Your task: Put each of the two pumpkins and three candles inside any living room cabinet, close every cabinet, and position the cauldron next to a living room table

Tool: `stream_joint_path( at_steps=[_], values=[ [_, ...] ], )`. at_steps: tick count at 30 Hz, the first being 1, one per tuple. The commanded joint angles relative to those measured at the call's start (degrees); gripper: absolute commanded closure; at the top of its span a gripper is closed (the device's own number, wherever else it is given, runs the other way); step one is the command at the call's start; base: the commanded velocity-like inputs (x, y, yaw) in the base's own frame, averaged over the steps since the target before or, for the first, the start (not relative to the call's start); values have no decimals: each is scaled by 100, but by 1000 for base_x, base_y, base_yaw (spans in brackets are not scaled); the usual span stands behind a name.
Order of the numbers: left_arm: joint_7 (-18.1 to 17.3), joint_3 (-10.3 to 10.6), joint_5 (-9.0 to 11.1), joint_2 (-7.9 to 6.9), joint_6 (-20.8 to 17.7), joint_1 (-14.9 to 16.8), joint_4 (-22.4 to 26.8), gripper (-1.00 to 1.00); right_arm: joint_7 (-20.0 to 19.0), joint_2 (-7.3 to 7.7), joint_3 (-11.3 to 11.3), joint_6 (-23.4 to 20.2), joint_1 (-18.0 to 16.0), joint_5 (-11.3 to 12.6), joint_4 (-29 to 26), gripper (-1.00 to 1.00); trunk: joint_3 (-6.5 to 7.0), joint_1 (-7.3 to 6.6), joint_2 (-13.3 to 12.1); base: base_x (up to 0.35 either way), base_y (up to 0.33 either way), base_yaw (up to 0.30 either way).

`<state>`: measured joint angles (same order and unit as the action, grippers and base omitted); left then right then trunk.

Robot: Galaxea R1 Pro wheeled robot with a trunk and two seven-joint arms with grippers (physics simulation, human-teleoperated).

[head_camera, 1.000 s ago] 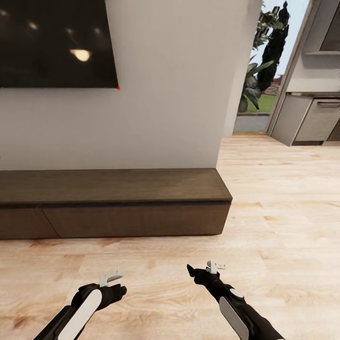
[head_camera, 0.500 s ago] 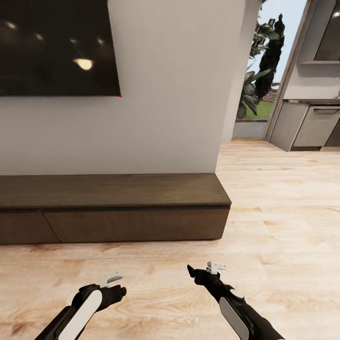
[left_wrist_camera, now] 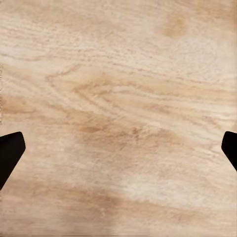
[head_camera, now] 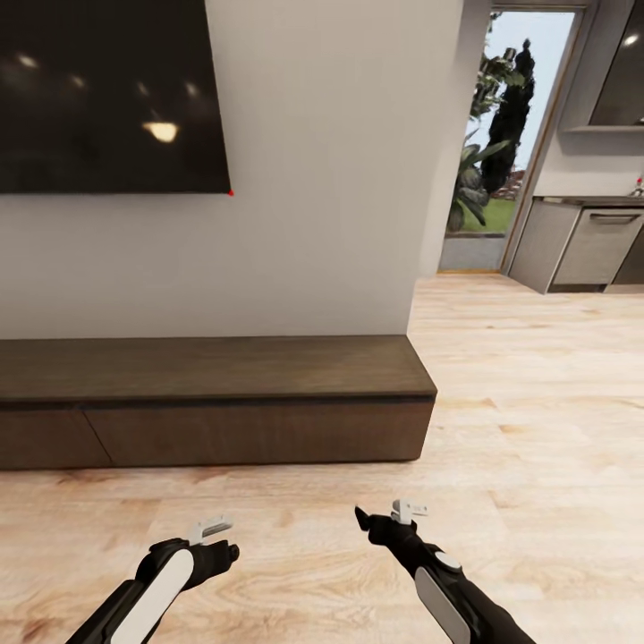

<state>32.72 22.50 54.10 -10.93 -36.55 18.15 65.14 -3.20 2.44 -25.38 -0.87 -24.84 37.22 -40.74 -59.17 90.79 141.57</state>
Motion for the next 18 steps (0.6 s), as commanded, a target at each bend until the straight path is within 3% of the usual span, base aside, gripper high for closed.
stream_joint_path(
  at_steps=[1,6,18],
  values=[
    [60,13,56,-6,5,6,-48,-100,4,3,-20,-9,-3,41,3,-100,3,-24,-39,0,0,0],
    [60,-7,49,6,15,13,-355,-100,19,2,-20,-4,-3,23,33,-100,47,-134,-240,0,0,0],
    [60,-8,41,7,91,13,-396,-100,58,-23,-2,-10,-3,35,470,-100,151,-397,-721,0,0,0]
  ],
)
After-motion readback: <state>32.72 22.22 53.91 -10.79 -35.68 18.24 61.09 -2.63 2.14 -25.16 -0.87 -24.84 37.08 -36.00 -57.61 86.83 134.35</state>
